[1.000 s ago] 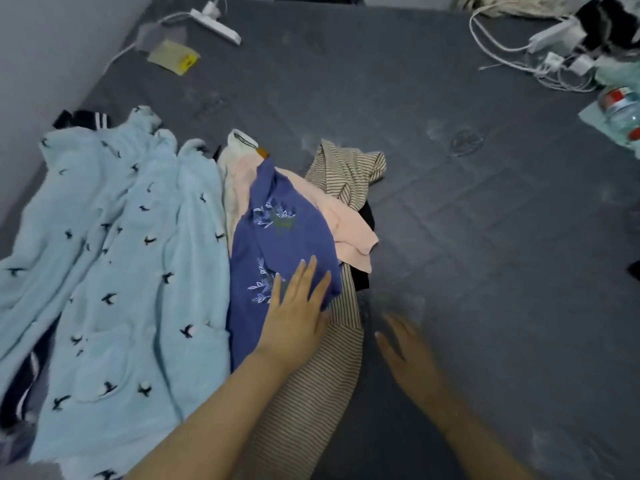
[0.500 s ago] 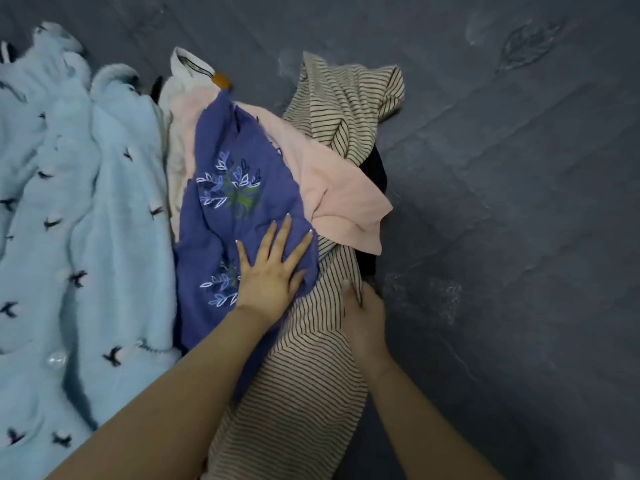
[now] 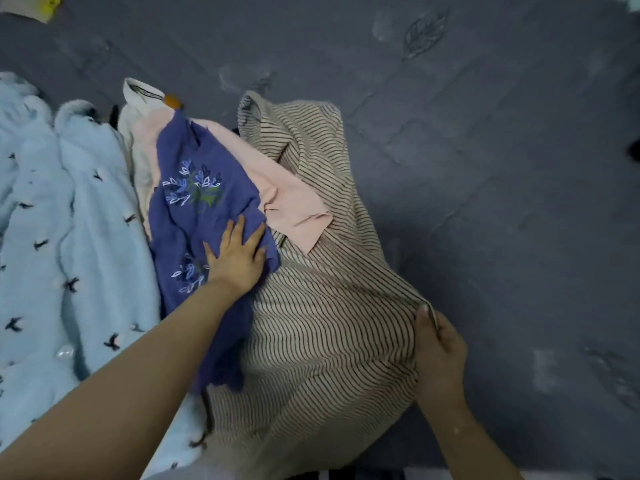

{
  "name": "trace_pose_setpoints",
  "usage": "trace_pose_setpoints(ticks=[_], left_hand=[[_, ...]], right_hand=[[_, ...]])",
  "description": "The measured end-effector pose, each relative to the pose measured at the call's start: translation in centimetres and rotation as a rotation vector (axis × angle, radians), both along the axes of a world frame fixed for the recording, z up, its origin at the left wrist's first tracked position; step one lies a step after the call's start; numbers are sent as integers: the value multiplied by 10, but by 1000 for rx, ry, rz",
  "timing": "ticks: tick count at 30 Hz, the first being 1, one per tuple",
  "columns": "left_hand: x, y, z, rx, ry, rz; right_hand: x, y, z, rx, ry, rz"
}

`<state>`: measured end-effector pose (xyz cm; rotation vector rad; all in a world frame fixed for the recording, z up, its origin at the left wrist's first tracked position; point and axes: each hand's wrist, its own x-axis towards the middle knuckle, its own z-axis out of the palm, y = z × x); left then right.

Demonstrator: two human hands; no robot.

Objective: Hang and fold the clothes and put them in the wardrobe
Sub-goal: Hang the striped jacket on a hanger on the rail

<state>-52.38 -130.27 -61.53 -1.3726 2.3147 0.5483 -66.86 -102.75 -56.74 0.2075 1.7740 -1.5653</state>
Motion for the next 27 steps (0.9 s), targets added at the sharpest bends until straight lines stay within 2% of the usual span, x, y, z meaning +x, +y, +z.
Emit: trace_pose_setpoints(ticks=[1,5,6,8,10,11,13,16,18,23,27], left_hand=[[-9,9,6,-14,57,38],[-55,66,36,-109,531,86],[-65,78,40,-108,601,151],[-81,99,41,58,615,427],[-95,116,39,426,569,848],[-100,121,40,543,564,1011],[-105,127,39,594,578,1155],[-109,131,50,458,573,1063],[-108,137,70,414,646,980],[-90,156,131,439,853,841],[-84,185,163,475,904,702]], right_hand=[[1,6,3,0,14,11],[8,19,13,-43,28,-6],[11,14,14,-69,24,-13],[15,9,19,-116,16,-37],[17,13,28,-145,15,-72],[20,17,33,-159,4,-91],[25,29,44,-154,-10,-116],[30,47,60,-111,-27,-118],[30,56,69,-82,-15,-121],[27,72,82,-28,-6,-55],[14,84,87,35,-125,56]])
